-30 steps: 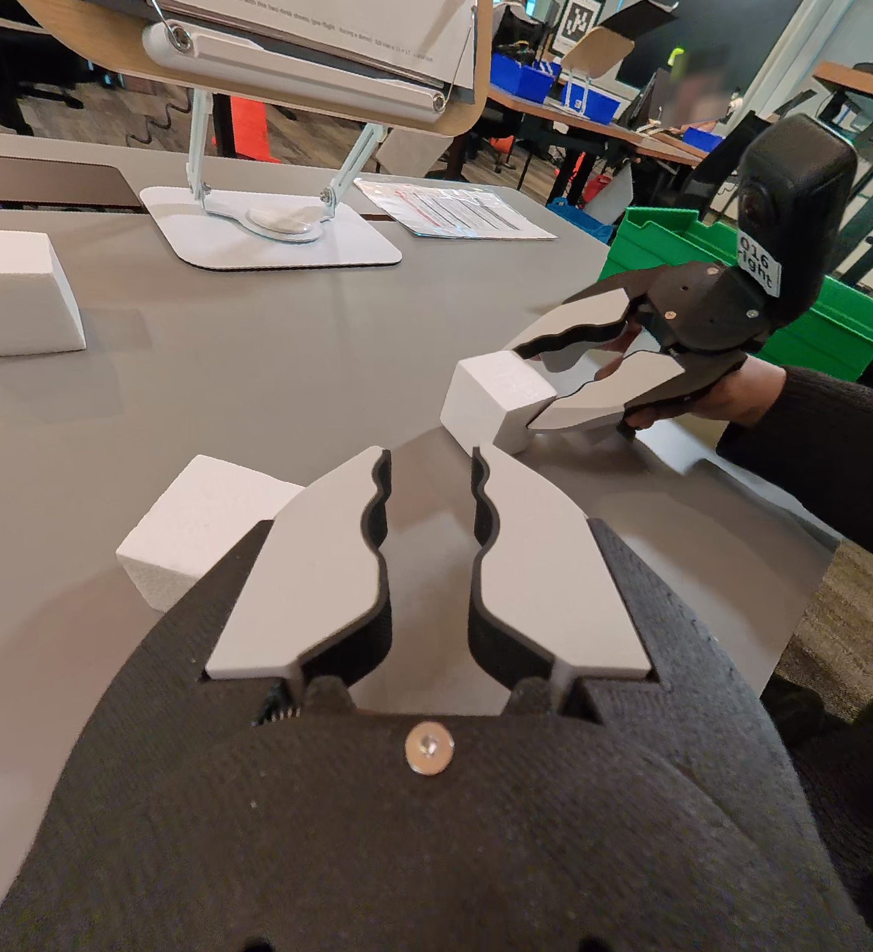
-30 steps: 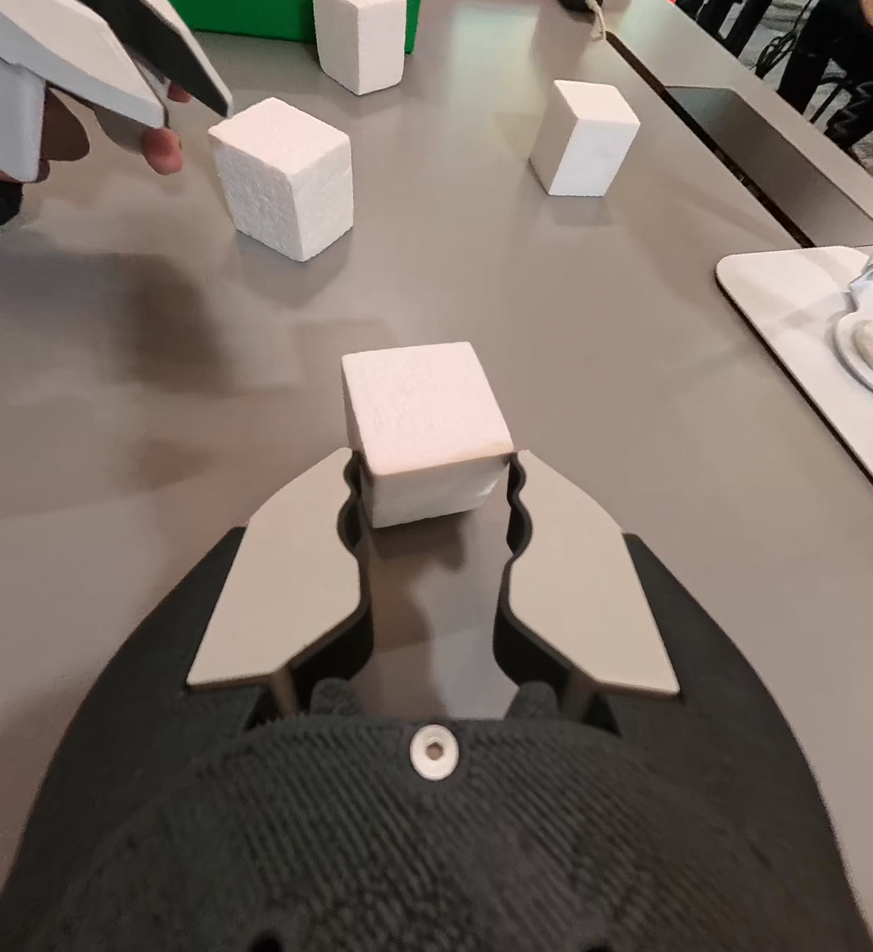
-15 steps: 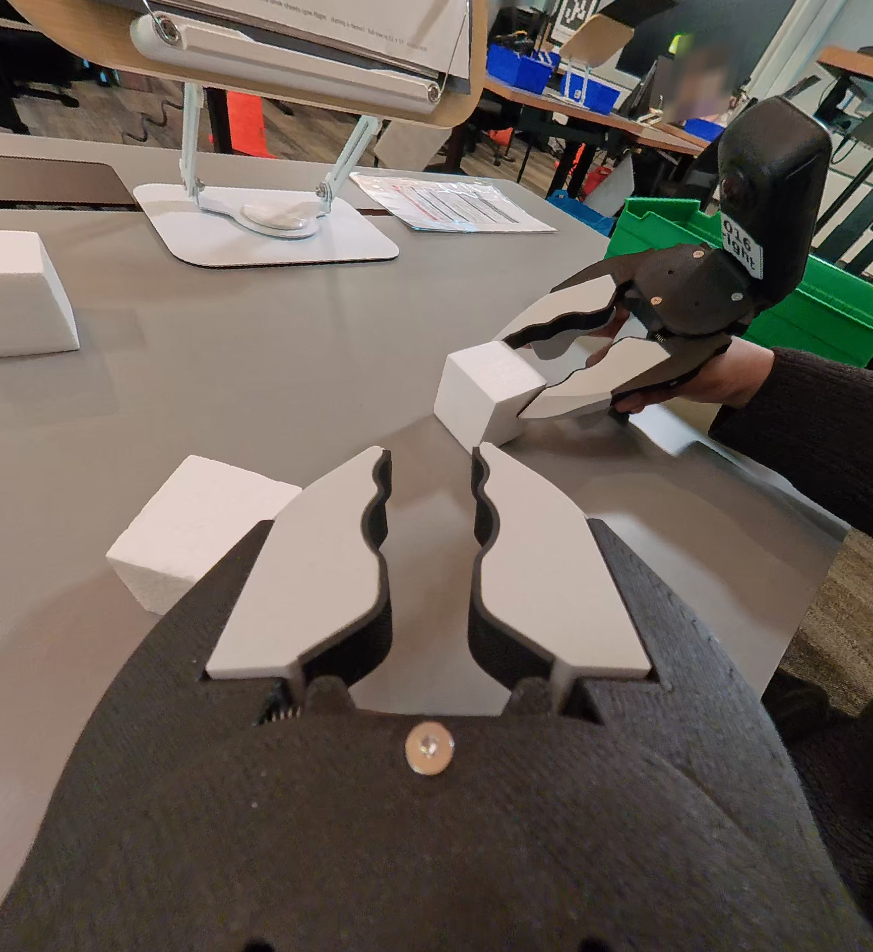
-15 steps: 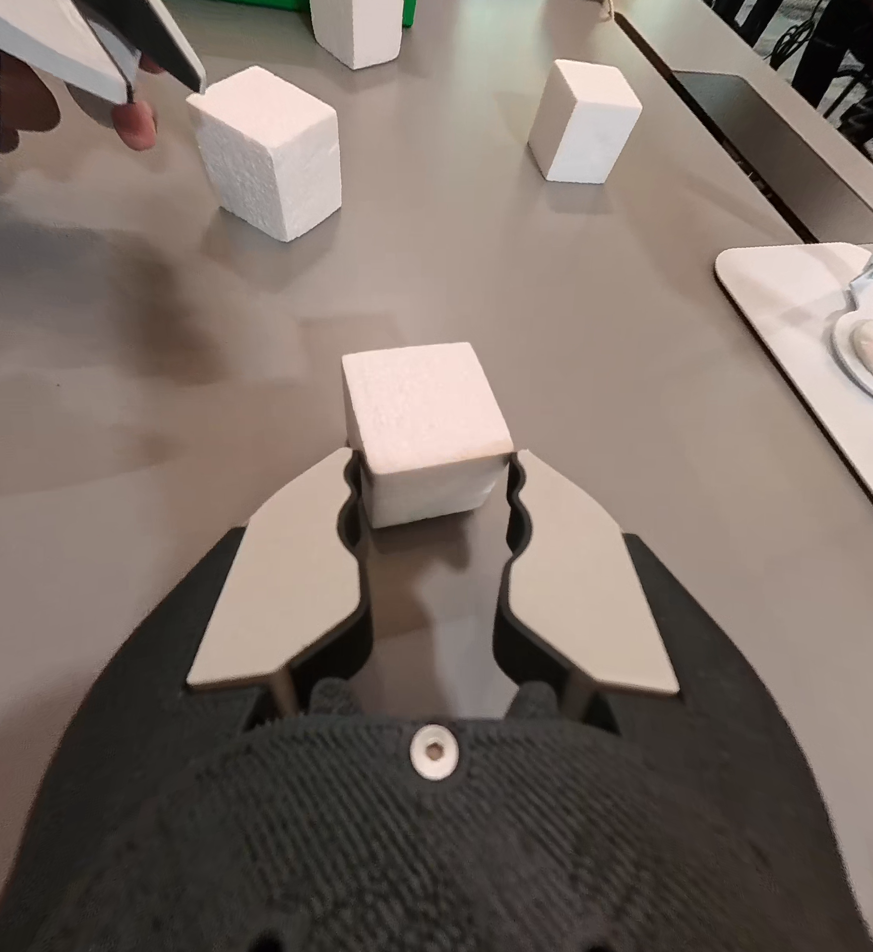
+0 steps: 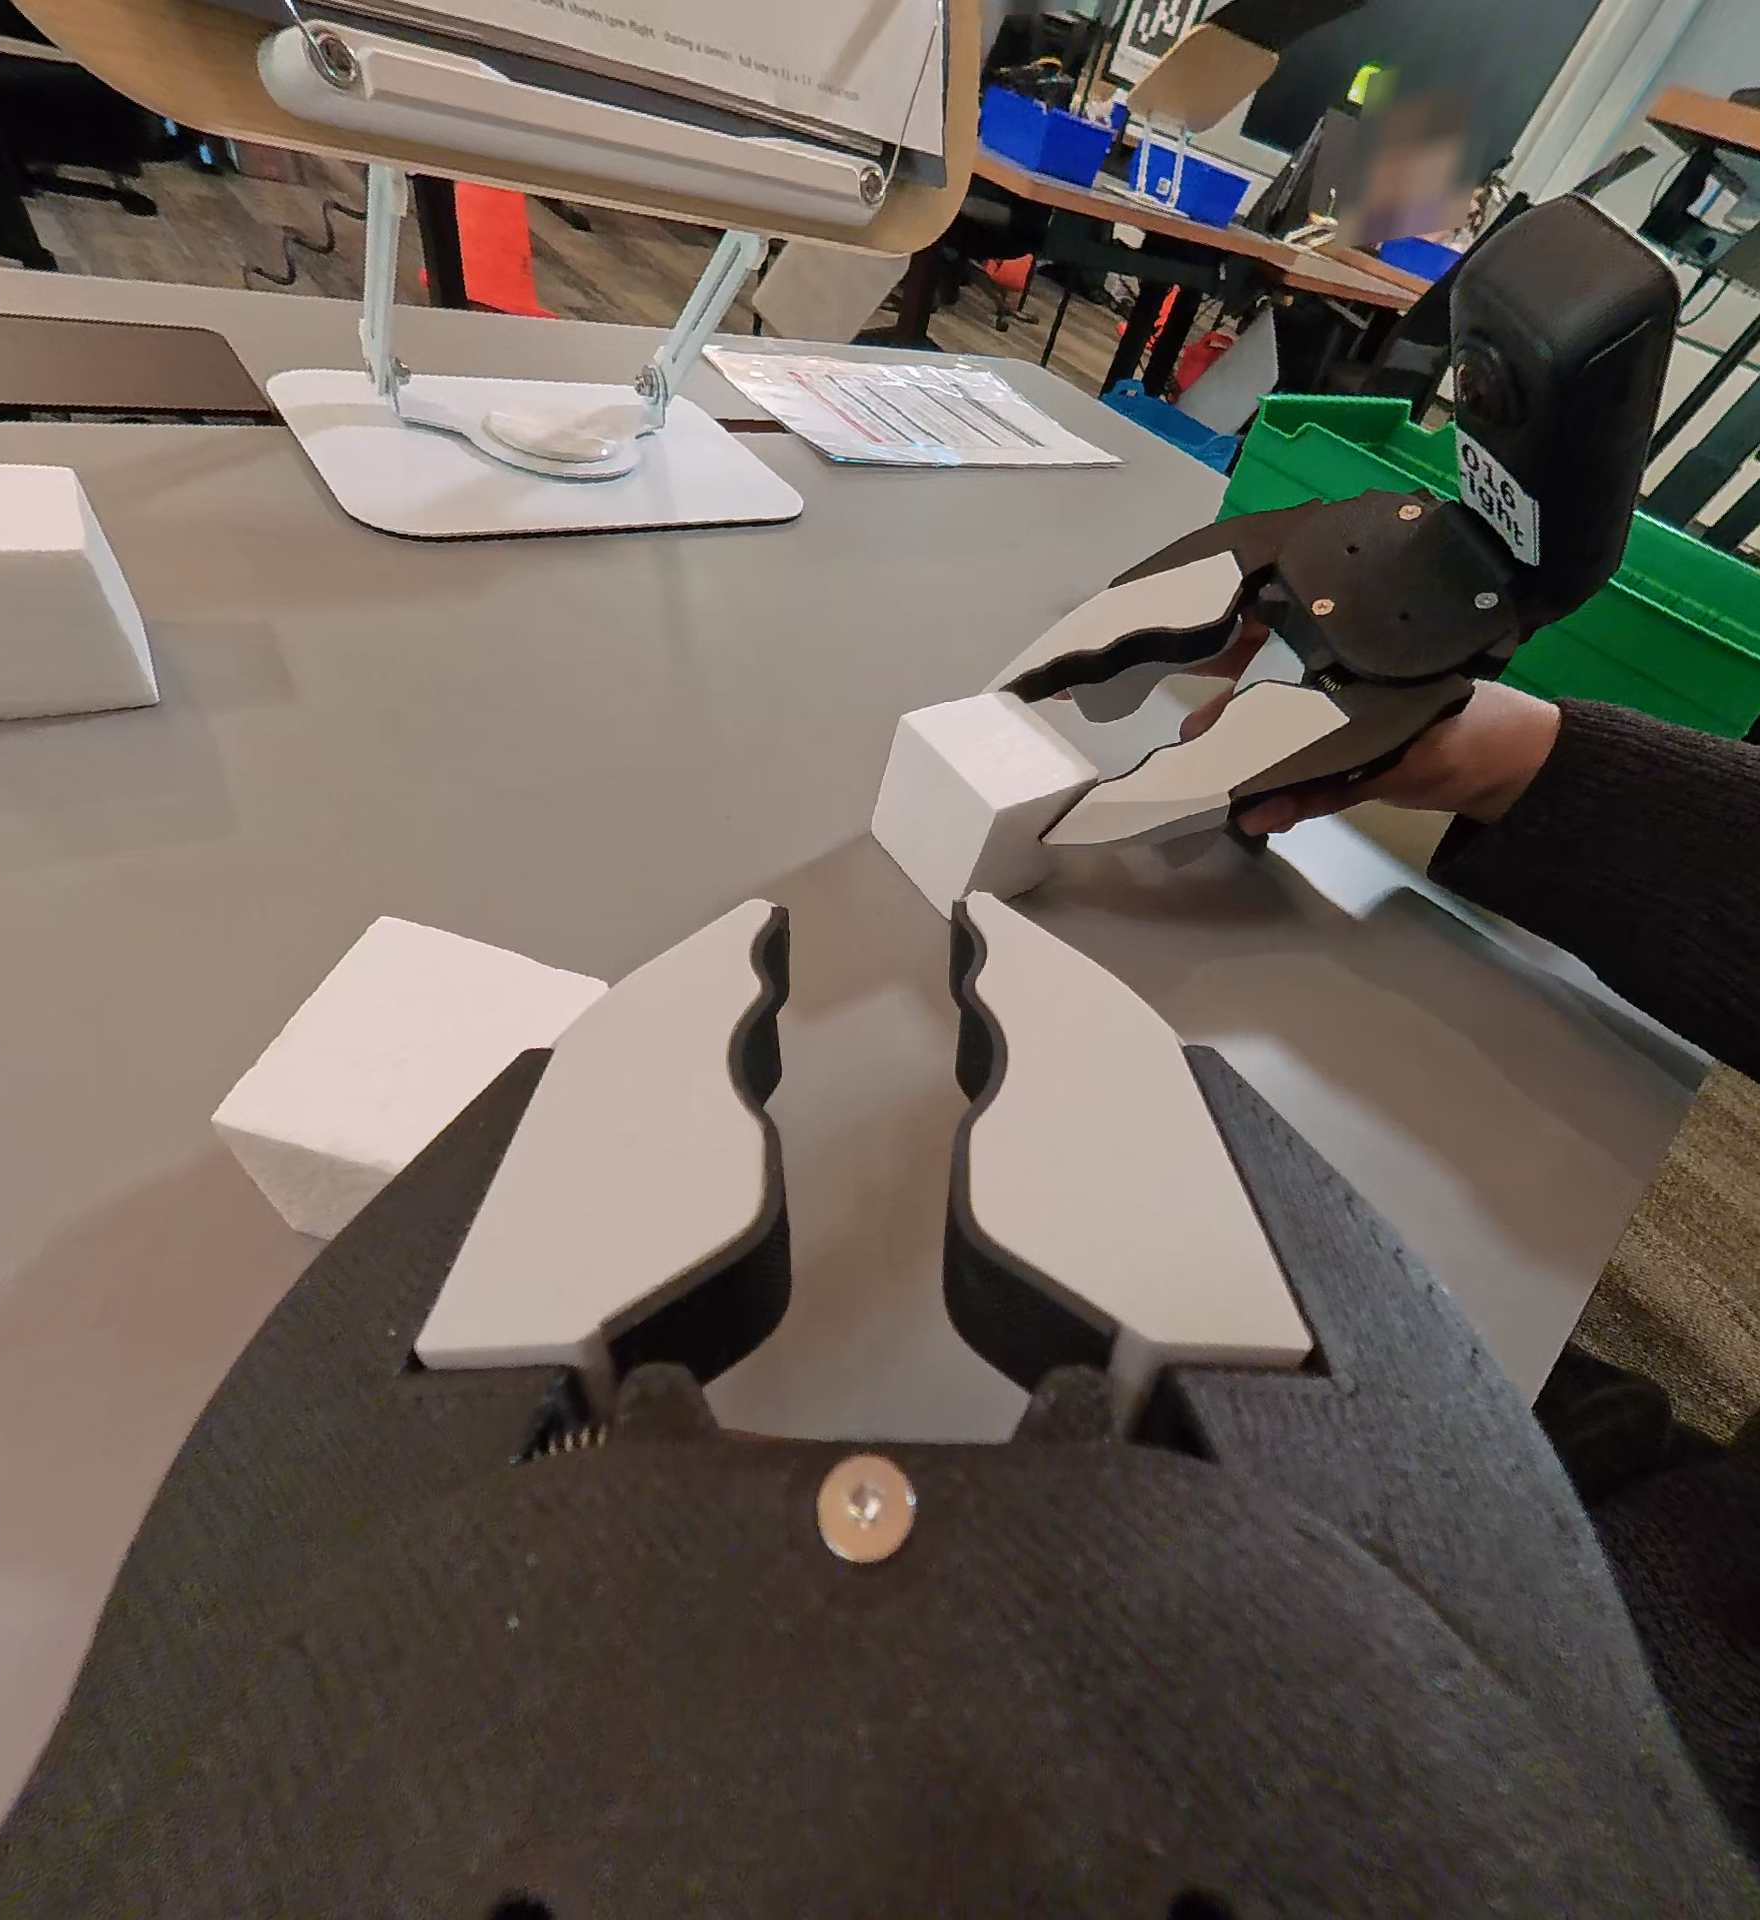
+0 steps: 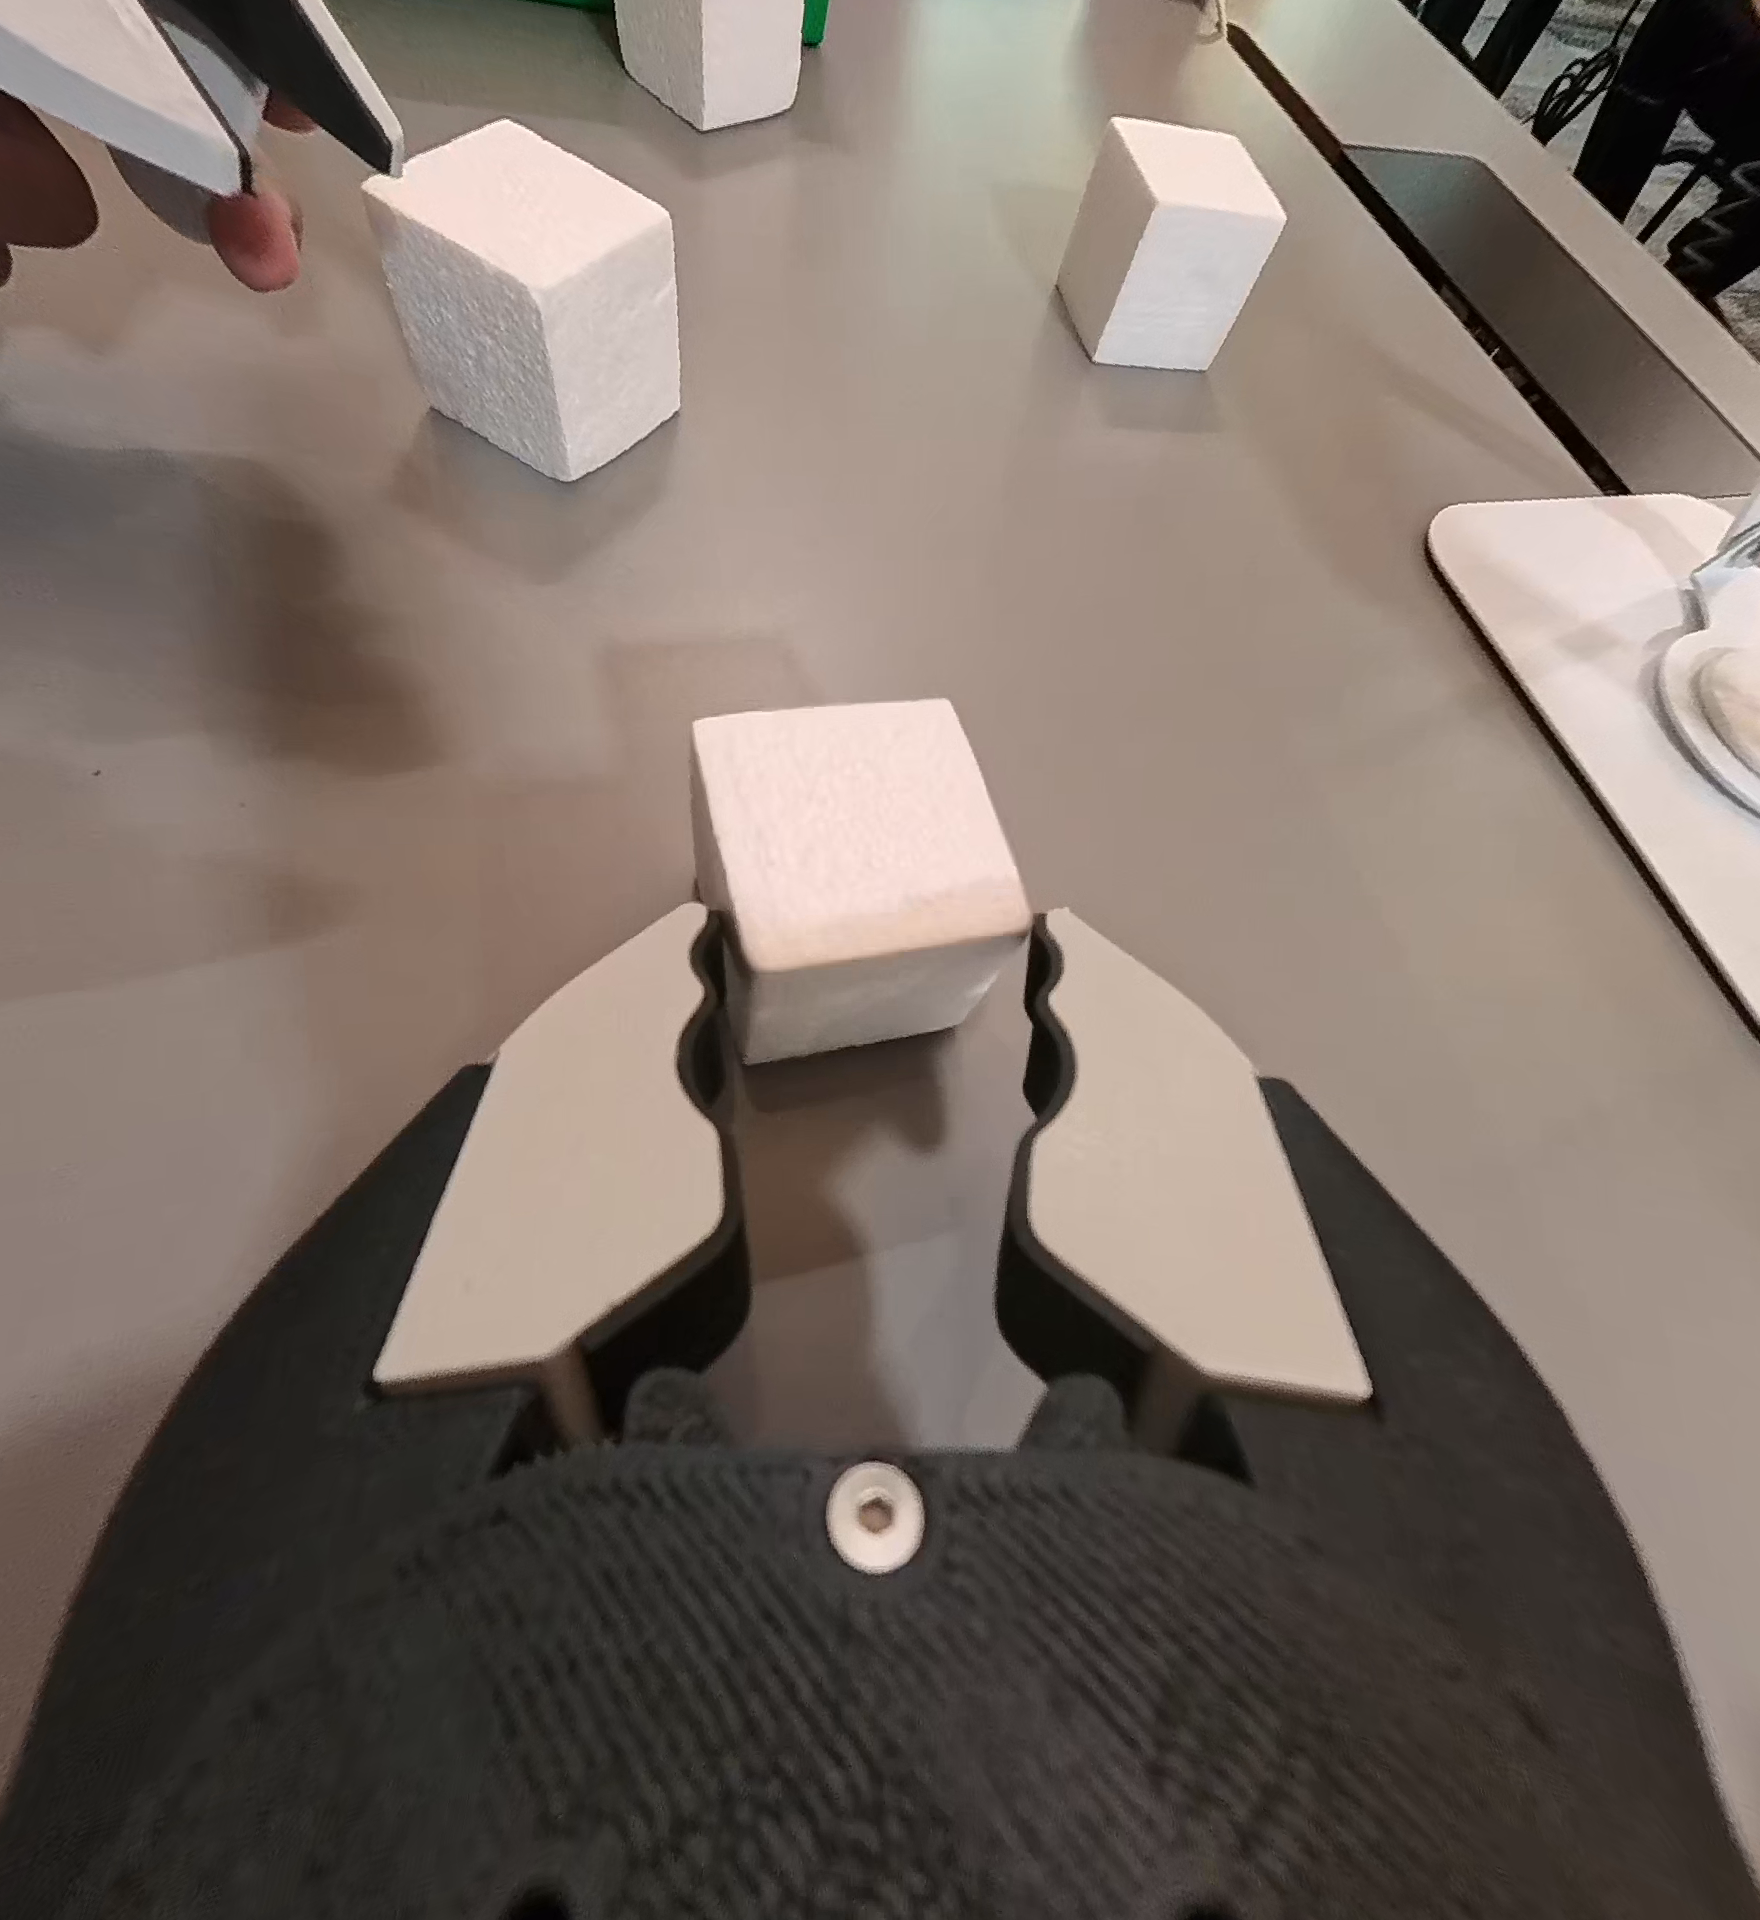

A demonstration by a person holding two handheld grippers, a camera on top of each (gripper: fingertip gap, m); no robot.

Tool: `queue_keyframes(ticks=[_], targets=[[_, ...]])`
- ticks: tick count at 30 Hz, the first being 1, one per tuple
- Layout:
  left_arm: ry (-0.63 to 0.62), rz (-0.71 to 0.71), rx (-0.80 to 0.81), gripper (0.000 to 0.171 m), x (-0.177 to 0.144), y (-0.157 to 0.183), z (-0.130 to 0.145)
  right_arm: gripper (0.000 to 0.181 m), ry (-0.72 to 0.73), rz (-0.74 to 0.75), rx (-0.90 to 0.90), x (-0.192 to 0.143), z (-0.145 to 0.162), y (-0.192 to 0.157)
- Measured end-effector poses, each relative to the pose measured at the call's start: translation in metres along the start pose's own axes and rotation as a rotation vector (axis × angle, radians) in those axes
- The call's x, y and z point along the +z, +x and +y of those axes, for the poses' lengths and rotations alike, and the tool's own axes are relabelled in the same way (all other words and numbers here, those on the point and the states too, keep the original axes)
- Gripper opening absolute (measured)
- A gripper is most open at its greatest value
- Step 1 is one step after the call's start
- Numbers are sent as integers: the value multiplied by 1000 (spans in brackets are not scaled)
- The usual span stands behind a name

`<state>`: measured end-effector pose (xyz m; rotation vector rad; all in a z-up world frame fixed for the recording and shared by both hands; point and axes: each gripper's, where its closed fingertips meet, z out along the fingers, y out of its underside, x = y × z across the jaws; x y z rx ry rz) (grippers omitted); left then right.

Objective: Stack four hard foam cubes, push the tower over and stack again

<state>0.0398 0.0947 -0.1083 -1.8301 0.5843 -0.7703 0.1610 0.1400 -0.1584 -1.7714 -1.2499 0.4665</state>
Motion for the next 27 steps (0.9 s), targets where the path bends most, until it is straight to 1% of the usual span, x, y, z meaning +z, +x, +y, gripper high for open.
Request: queue_keyframes(ticks=[12,22,24,25,27], targets=[[-7,5,-1,30,0,1,1,61,12,28,12,-3,0,4],[-13,6,-2,30,0,1,3,63,22,37,28,-12,4,6],[-11,7,-2,29,0,1,2,74,29,62,25,-13,3,9],[-12,12,-2,26,0,1,2,75,36,77,23,-14,3,10],[-14,21,-10,24,0,2,2,70,51,122,17,-17,1,14]])
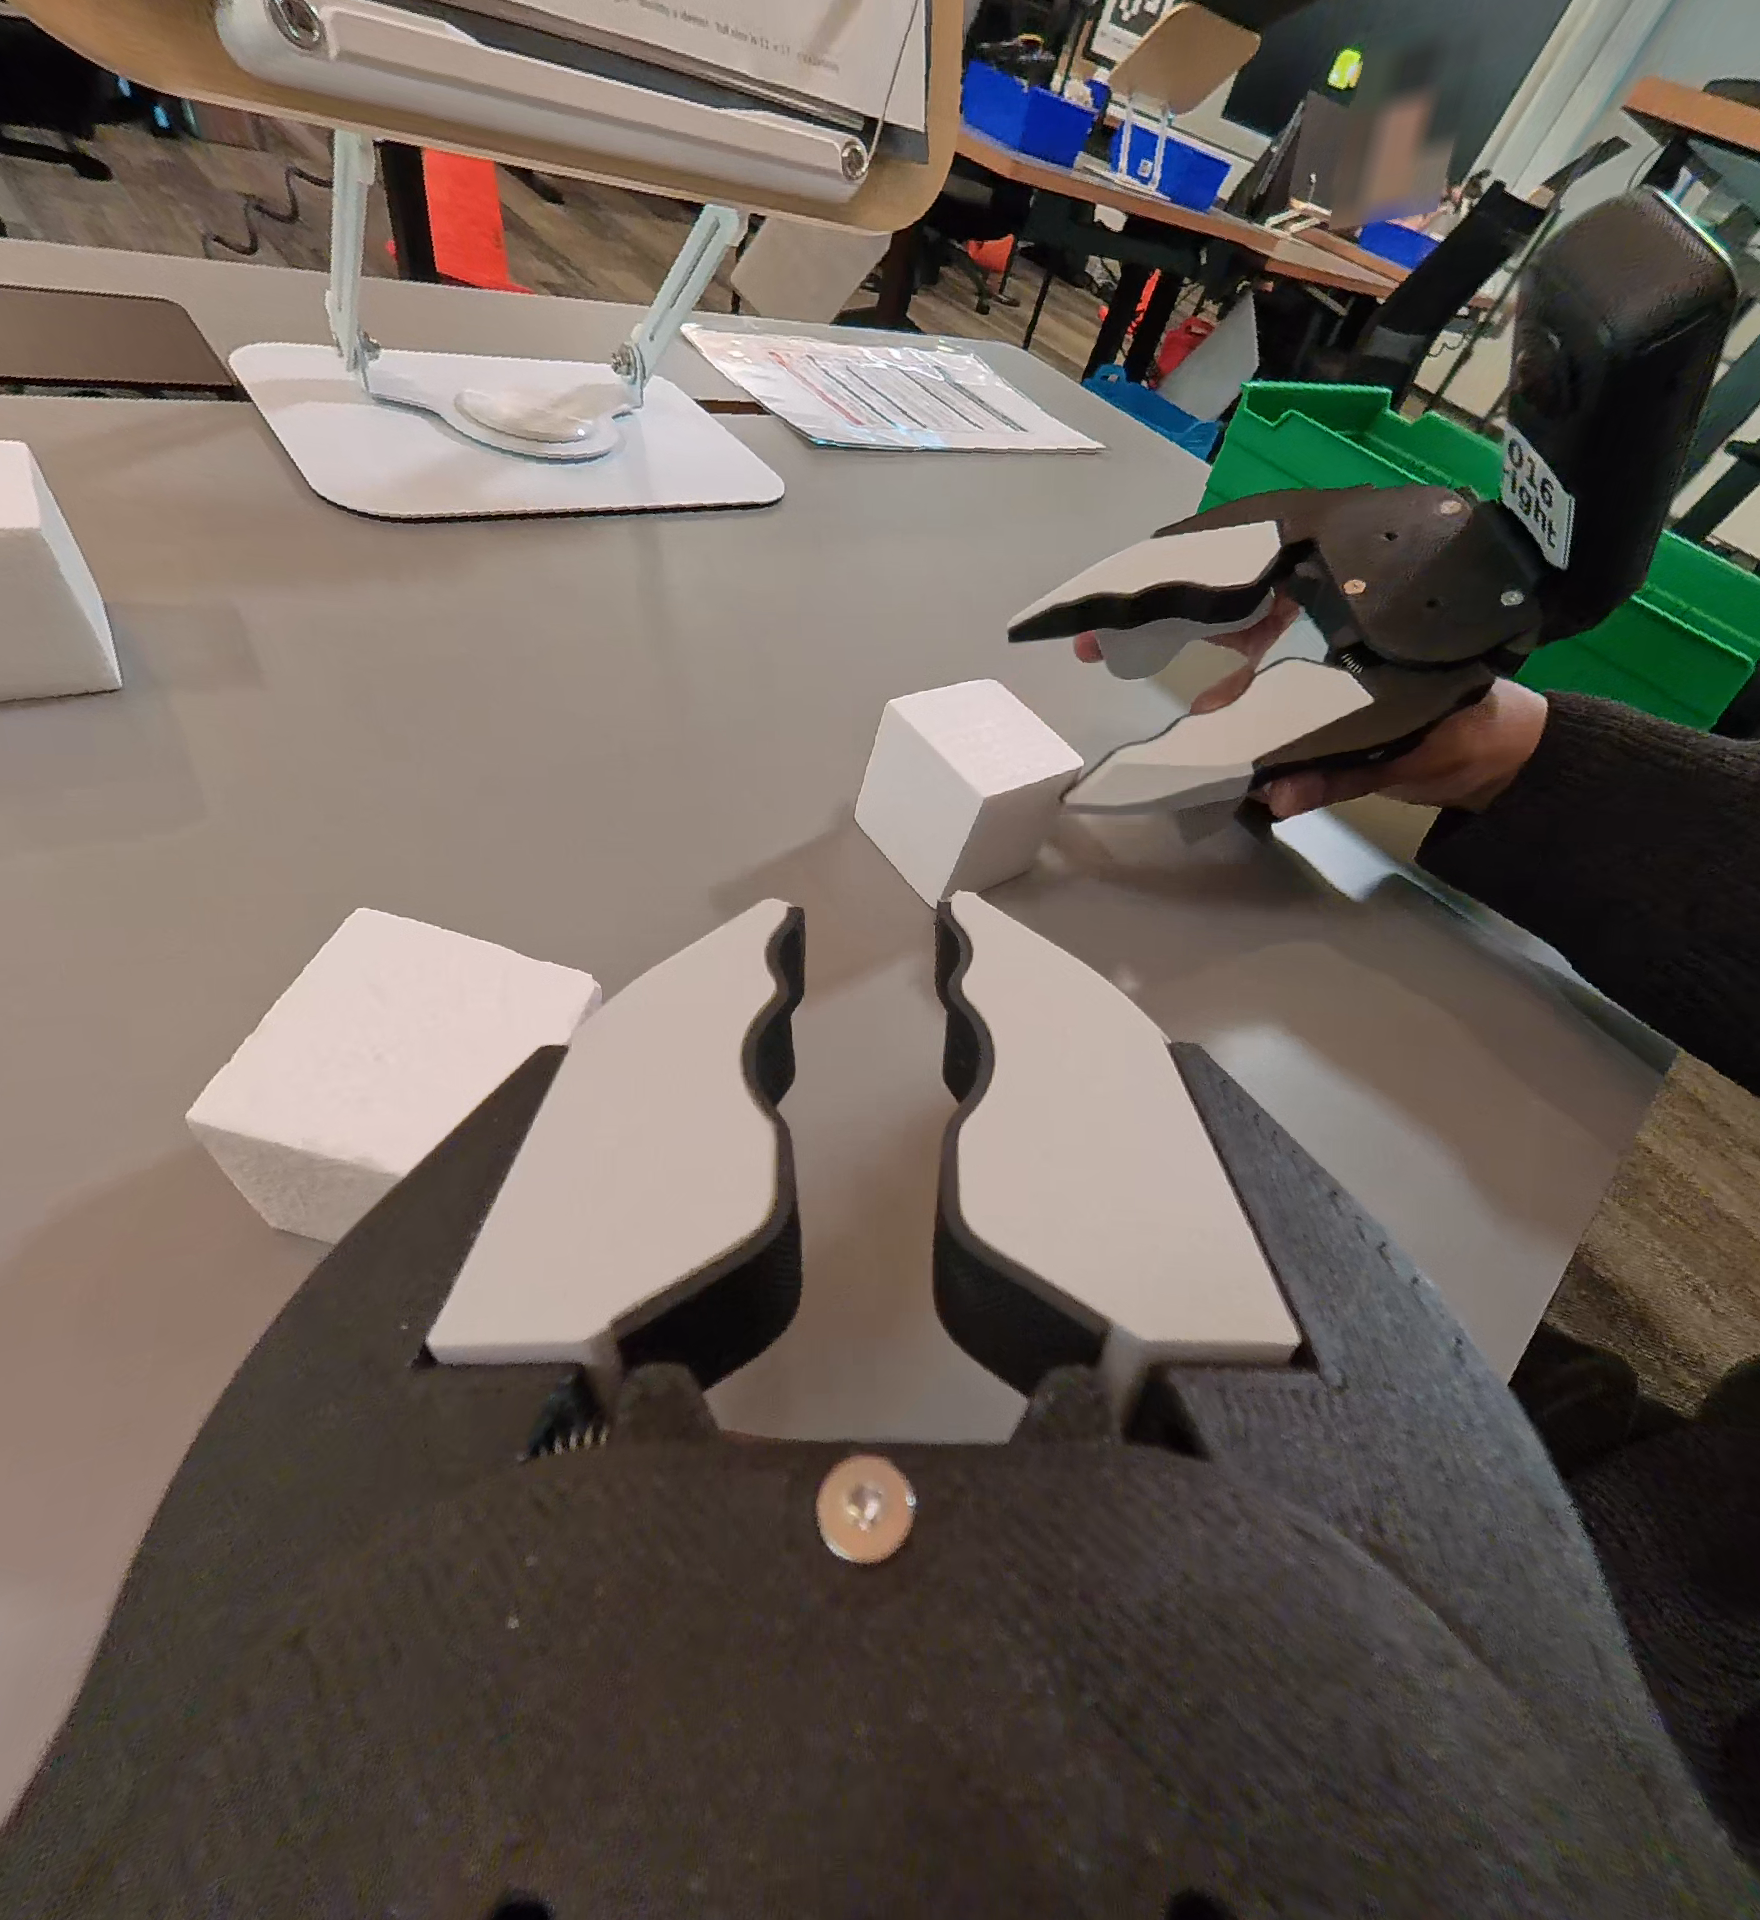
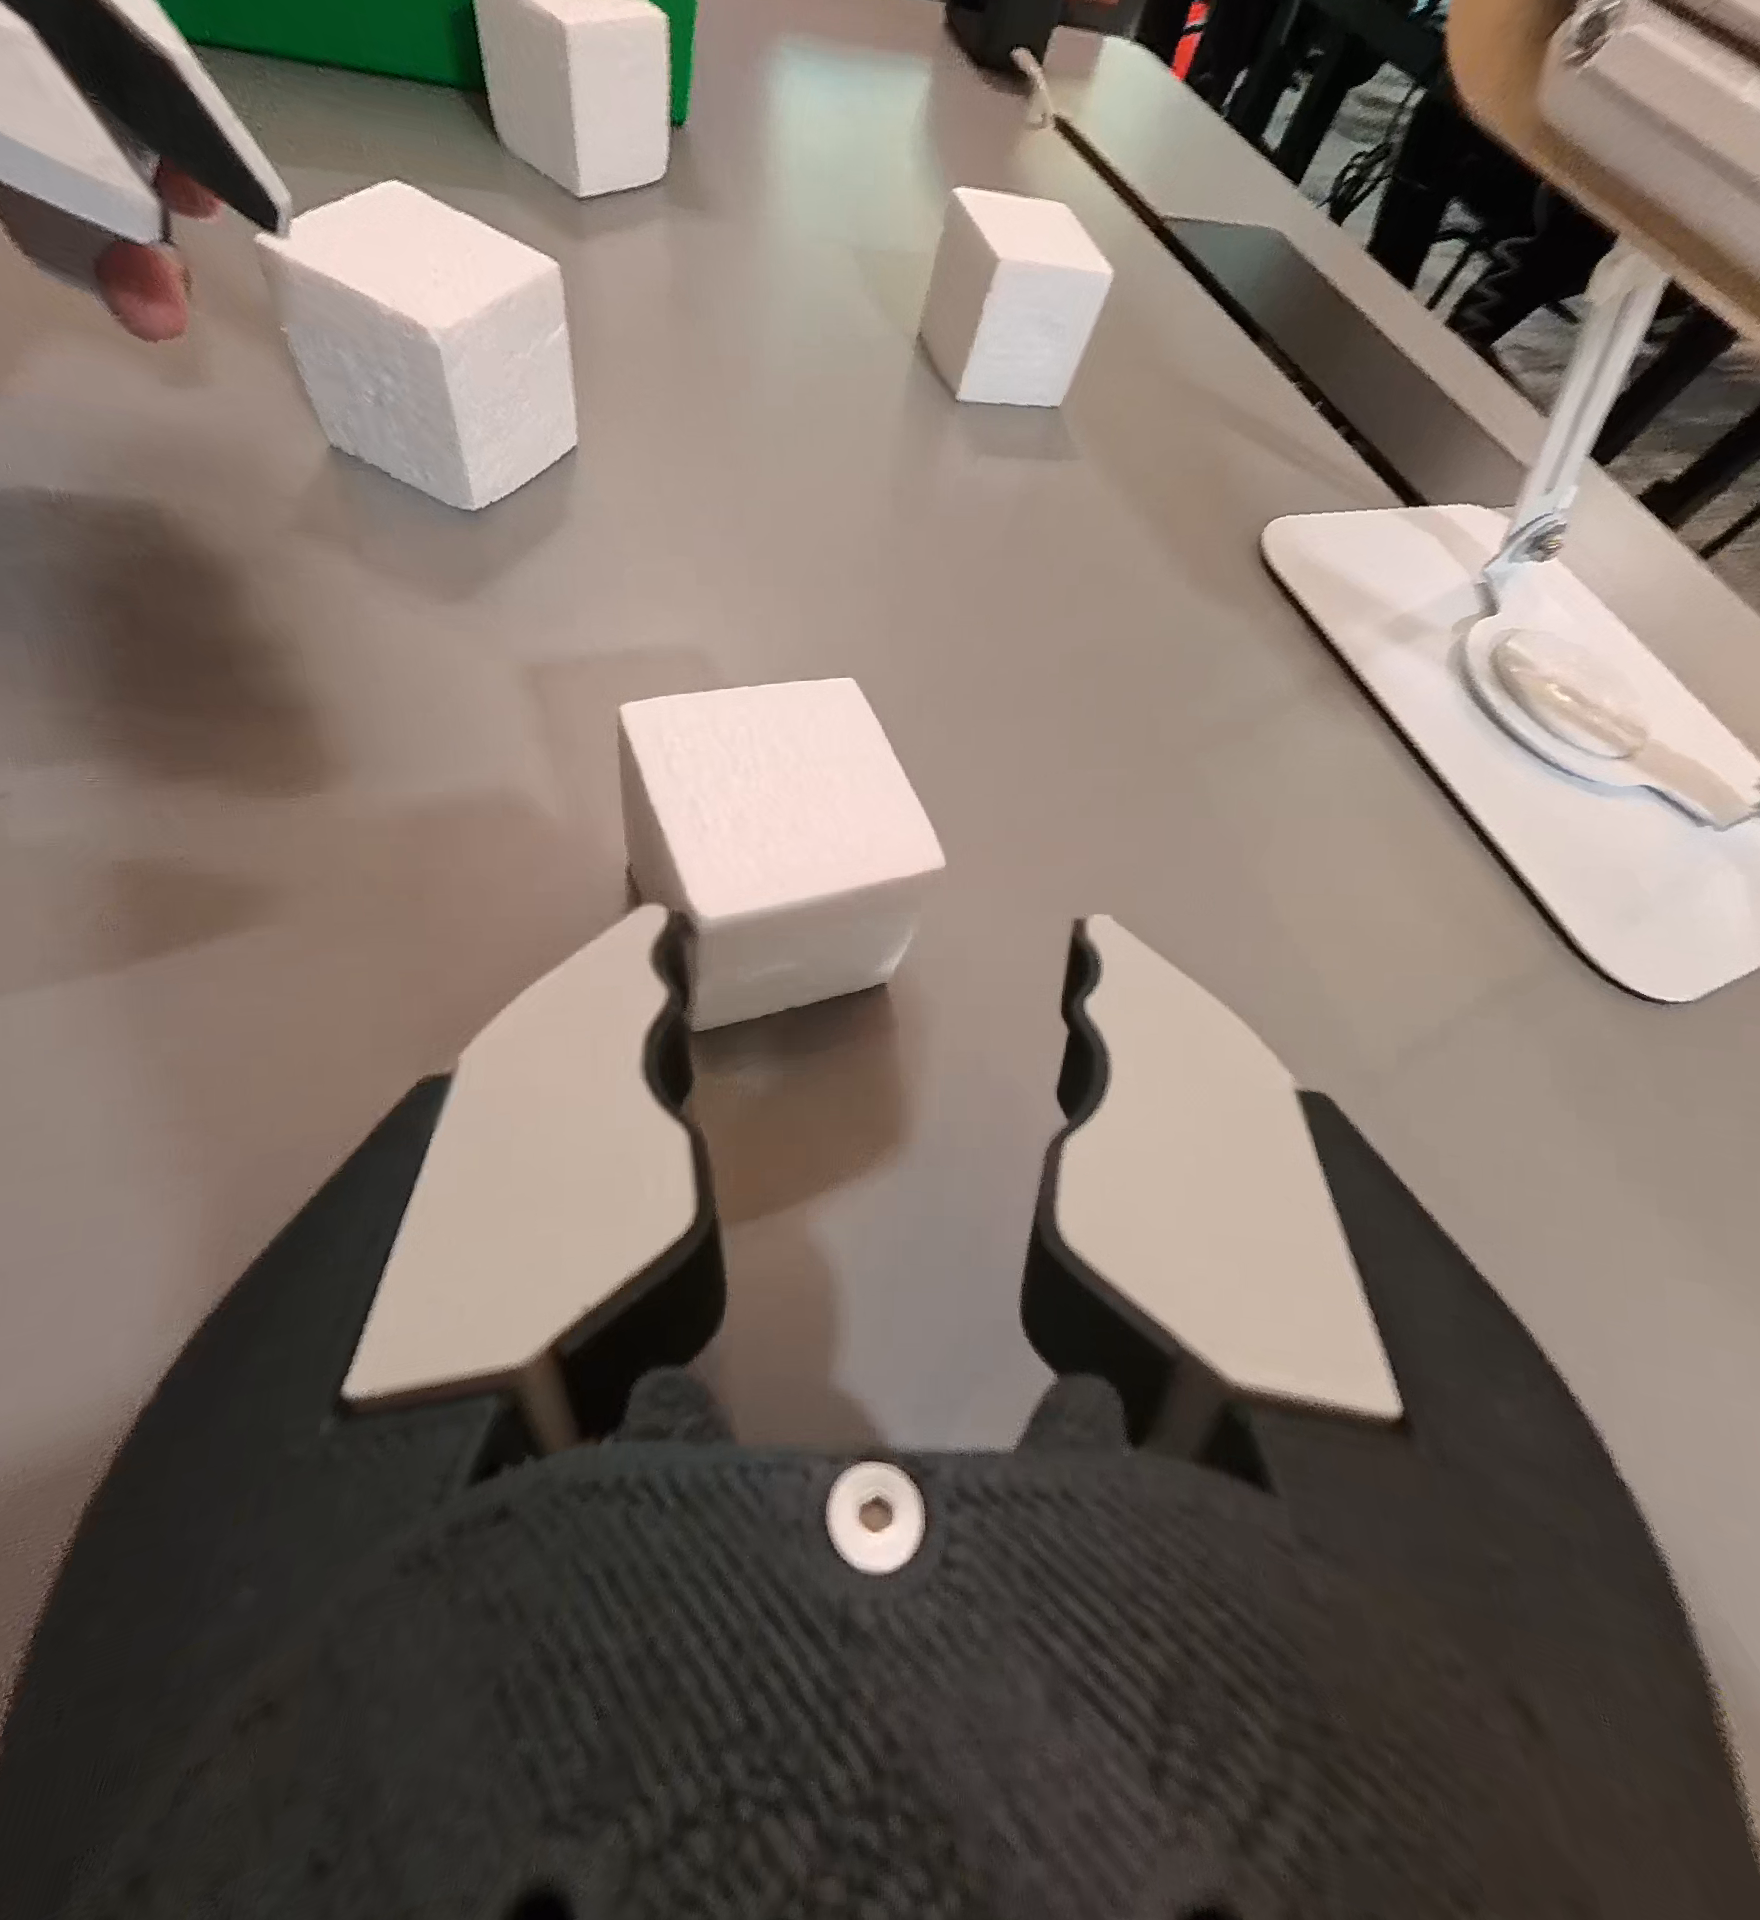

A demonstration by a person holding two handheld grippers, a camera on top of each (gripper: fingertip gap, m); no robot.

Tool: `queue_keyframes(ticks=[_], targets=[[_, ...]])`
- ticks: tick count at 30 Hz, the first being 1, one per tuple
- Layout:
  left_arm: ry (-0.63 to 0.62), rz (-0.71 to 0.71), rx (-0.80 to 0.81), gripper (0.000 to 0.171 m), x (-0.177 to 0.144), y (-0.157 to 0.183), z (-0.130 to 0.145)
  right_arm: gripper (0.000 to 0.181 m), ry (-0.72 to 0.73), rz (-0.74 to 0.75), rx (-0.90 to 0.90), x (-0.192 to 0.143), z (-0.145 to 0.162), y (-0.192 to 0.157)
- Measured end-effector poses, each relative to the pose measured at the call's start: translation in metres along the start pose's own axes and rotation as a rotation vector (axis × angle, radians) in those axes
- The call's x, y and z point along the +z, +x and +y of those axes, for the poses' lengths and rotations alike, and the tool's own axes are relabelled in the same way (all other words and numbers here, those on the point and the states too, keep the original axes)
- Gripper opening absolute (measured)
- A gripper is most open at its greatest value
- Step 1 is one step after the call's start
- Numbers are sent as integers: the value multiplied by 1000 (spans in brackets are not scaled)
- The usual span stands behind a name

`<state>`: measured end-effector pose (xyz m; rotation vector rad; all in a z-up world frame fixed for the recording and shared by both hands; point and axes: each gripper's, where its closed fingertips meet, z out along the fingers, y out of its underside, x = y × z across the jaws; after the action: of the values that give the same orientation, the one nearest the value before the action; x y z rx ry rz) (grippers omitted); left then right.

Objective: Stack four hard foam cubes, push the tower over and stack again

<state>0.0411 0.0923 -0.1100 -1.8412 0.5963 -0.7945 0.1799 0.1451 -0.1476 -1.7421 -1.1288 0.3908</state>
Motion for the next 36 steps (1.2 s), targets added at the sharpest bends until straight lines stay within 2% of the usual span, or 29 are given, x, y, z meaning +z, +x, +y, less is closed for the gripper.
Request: queue_keyframes(ticks=[4,5,12,16,24,28,36], targets=[[1,0,-11,24,0,-1,0,33,10,59,-78,-2,0,3],[2,-1,-12,24,0,-1,0,33,16,56,-87,-2,0,2],[1,0,-8,25,0,0,0,56,23,85,-41,-5,0,10],[0,-2,-4,25,0,0,0,55,-13,62,-14,-4,4,7],[-4,-5,4,26,0,1,1,54,-144,-130,57,2,19,-24],[-5,-5,4,26,0,1,2,46,-93,-219,23,0,9,-44],[-4,-4,-2,26,0,0,1,55,-75,-100,52,0,9,-22]])
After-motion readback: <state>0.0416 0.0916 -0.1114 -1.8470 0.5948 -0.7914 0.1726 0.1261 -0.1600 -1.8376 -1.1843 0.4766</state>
